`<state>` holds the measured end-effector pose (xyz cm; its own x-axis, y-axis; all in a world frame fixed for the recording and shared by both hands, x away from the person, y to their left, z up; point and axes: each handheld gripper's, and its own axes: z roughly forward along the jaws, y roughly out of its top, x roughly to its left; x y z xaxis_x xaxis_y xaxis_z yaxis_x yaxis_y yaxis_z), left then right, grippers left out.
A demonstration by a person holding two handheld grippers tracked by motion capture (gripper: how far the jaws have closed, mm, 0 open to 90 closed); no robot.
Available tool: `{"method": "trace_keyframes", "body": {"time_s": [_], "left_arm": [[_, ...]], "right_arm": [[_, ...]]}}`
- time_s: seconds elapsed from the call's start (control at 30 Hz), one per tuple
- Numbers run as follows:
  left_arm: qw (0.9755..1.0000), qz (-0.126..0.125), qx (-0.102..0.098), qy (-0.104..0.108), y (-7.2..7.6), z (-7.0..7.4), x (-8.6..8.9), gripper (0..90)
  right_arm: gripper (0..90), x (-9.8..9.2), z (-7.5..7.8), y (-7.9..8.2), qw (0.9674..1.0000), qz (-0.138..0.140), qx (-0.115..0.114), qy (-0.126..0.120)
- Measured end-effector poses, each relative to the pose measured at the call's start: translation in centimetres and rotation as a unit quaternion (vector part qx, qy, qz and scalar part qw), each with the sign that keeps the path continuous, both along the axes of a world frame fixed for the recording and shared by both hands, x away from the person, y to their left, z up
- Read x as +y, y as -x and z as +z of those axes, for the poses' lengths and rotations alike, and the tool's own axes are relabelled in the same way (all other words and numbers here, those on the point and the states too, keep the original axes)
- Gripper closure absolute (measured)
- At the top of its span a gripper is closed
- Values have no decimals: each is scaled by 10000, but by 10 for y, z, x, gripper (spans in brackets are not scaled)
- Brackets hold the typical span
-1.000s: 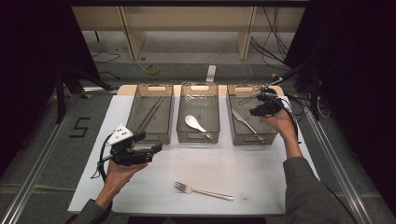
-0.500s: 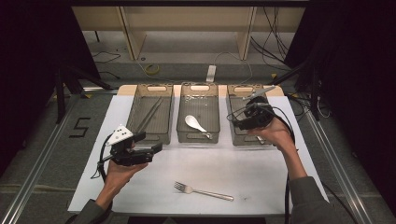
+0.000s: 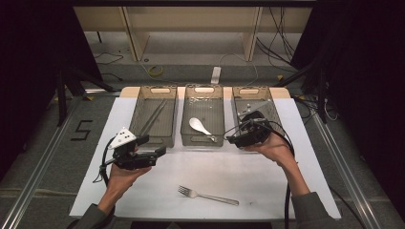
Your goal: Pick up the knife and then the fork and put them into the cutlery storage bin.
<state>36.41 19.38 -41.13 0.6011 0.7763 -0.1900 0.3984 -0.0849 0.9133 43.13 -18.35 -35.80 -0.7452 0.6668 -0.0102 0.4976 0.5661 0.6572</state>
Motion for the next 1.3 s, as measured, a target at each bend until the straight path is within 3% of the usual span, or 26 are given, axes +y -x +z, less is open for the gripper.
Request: {"method": "trace_keyframes", "body": {"time_s": [0.13,0.33,0.63,1.1,1.3], "left_arm": [[10000,-1,-2,-16,0,0,0,162],[10000,-1,-4,-13,0,0,0,162],[10000,-4,-7,-22,0,0,0,162],[10000,2,-26,-2,1,0,1,161],[10000,-2,-28,-6,1,0,0,162]], "right_arm": [[330,5,0,8,9999,97,30,9],[325,22,-10,20,9985,470,154,217],[322,38,-17,29,9963,719,299,357],[296,57,-30,42,9912,1058,552,567],[297,63,-39,48,9875,1258,544,776]]}}
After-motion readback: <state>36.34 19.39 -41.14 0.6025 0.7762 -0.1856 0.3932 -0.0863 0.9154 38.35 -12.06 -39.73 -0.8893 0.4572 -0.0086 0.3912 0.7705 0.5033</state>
